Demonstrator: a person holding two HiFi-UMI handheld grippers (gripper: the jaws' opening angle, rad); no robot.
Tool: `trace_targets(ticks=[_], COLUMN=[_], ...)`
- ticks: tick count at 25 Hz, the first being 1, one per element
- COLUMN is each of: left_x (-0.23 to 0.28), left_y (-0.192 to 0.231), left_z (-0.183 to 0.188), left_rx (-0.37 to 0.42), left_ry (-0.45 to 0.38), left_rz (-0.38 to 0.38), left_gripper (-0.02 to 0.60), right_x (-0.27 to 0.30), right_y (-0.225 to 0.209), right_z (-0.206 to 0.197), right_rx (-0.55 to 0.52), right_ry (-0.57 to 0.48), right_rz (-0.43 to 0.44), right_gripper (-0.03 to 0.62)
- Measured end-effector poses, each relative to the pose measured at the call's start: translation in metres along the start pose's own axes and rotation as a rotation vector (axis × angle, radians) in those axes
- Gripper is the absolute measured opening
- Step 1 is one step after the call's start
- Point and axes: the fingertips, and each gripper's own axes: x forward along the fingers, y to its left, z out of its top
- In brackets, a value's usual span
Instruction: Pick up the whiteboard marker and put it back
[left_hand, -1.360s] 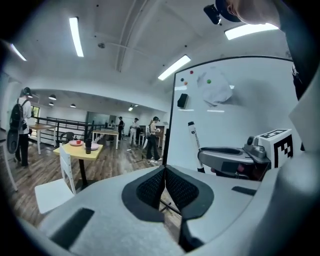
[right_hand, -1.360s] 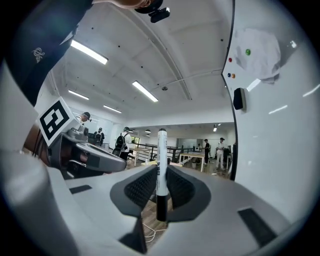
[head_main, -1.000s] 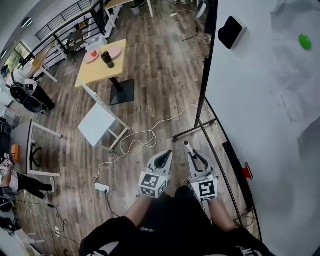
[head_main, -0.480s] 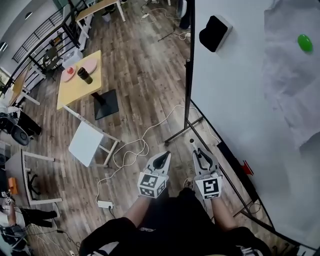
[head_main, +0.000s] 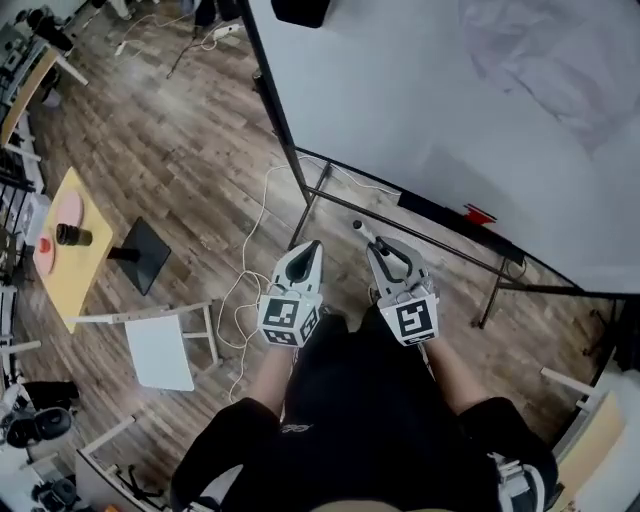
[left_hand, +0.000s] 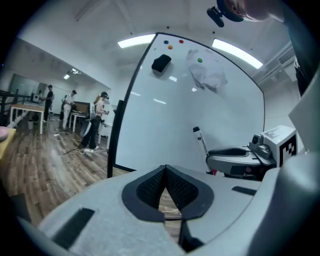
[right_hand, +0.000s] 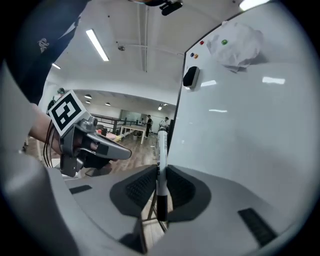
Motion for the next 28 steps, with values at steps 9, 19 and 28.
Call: trace_targets(ticks=[9,19,28], left_x=[0.048,0.12,0.144], left_y=[-0.038,-0.033,-0.032], left_z=[-0.024,-0.054,-0.055], left_rx=[0.019,-0.017,-0.108], left_ry=[0.103,0.197,0.196], left_rz=[-0.256,-0.204,-0.143], left_gripper=[0.008,0.008,0.008], right_x=[-0.034,-0.008,0.015], right_y=[-0.047,-0.106,-0.128], right_z=[-0.049,-0.125,-0.178], right_rx=[-0.057,-0.454,-0.573], right_ry=[0.231,0.592,0.747], right_rz=[-0.227,-0.106,0.042], right_gripper=[0.055,0.055,0.055])
